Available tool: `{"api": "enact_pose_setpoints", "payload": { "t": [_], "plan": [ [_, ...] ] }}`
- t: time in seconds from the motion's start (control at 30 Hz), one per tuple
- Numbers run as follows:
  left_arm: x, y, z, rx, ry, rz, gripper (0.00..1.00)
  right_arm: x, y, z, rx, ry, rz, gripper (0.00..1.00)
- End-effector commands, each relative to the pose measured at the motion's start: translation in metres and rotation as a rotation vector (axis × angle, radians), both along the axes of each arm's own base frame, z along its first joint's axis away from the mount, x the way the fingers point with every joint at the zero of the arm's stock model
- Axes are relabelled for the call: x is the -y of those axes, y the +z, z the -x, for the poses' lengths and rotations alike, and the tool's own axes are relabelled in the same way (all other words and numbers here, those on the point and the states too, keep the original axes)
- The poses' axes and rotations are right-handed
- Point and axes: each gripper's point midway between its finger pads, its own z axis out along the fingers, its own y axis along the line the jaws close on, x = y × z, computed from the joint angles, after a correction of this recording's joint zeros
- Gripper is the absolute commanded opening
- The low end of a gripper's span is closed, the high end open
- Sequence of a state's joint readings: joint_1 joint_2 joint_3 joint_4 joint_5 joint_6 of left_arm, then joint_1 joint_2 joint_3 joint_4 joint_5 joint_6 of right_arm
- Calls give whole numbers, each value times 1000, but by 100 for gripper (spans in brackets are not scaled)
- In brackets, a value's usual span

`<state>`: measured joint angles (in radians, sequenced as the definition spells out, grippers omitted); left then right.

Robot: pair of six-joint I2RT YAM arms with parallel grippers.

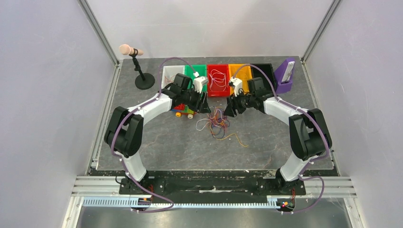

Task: Untangle the cables

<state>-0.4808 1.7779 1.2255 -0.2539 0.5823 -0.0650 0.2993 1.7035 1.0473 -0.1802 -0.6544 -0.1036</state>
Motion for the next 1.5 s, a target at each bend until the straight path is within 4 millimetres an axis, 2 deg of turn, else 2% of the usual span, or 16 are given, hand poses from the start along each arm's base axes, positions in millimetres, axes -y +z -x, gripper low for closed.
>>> {"api": "enact_pose_setpoints", "payload": {
  "t": [0.0,0.2,0.43,0.57,0.63,0.7,0.77,0.8,0.83,0.93,1.07,1.23,1.37,1.47],
  "plan": [
    [15,25,5,-14,-10,108,60,-5,8,-2,36,-11,-32,63],
    [29,10,16,-87,20,95,68,-14,-4,-4,31,-36,-14,71],
    [31,-23,27,-176,92,40,59,-19,-16,-13,52,-79,13,68],
    [36,-23,24,-165,101,49,55,-18,-31,-12,20,-110,21,63],
    [38,-21,19,-144,110,58,47,-17,-36,-12,18,-120,23,62],
    [39,-18,16,-127,107,68,35,-15,-40,-11,21,-125,28,60],
    [42,-7,19,-109,74,94,12,-13,-44,-11,25,-130,43,57],
    [44,2,22,-93,41,114,3,-11,-46,-12,29,-134,55,56],
    [46,16,28,-69,5,144,2,-8,-49,-12,31,-139,70,55],
    [42,68,42,42,-62,217,2,0,-57,-12,47,-149,118,52],
    [25,143,63,214,-125,280,2,11,-68,-14,57,-178,179,47],
    [6,227,93,393,-204,364,2,20,-77,-15,61,-188,234,46],
    [-15,302,94,511,-180,448,2,23,-78,-14,64,-186,246,47],
    [-30,350,91,604,-148,491,2,23,-78,-11,58,-173,249,50]
  ]
}}
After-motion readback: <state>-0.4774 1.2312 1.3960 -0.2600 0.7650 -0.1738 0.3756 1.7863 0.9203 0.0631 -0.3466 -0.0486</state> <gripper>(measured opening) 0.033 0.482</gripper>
